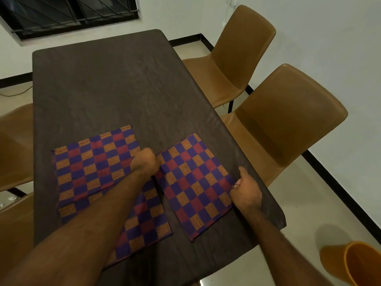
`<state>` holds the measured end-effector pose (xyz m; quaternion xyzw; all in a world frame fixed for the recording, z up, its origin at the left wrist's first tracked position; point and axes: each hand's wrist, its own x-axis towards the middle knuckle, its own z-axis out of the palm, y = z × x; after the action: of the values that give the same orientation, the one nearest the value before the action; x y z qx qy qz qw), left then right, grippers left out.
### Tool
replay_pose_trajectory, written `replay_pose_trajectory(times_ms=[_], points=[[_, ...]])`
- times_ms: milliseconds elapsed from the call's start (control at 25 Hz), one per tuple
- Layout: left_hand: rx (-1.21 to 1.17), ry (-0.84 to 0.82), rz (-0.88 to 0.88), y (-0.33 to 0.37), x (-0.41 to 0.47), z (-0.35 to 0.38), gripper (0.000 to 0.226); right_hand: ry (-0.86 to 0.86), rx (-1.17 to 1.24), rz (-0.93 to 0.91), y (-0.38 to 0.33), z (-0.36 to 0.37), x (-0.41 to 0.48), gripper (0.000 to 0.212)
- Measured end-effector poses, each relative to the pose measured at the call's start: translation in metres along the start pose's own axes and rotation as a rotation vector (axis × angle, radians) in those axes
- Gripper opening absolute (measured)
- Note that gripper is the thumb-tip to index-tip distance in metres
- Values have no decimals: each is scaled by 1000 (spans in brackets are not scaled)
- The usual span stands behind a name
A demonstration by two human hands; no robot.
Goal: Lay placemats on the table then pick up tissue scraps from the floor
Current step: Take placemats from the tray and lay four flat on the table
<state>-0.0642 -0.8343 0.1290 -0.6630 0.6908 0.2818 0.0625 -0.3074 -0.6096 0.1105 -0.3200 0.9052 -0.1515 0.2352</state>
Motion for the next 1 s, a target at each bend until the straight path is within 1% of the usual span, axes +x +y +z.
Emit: replay_pose_trajectory(times_ms=[120,200,280,400,480,520,560,600,680,800,1000], points=[[-143,-85,-14,-3,-13,-15,12,42,-3,-48,-4,-16,6,69],[-377,-131,-61,-10,-33,-18,10,75,-42,-152,-11,-34,17,62],[-672,-175,-119,-20,-65,-9,11,84,-120,-282,-25,-57,39,56],[-1003,-215,-211,-27,-122,25,16,8,-260,-452,-53,-87,77,52],[-1148,-246,-283,-23,-156,55,21,-11,-335,-510,-71,-93,96,41],[-1198,-256,-322,-20,-170,71,24,-23,-348,-525,-77,-91,102,42],[-1236,-259,-363,-17,-184,86,26,-43,-349,-541,-82,-86,106,48],[-1260,-248,-401,-14,-194,99,27,-68,-353,-563,-87,-78,107,54],[-1231,-187,-432,-10,-207,117,29,-99,-401,-615,-93,-59,105,58],[-1102,-74,-357,-6,-209,124,33,-63,-460,-688,-97,-37,107,59],[-901,45,-210,-5,-199,119,30,61,-417,-730,-98,-33,125,62]])
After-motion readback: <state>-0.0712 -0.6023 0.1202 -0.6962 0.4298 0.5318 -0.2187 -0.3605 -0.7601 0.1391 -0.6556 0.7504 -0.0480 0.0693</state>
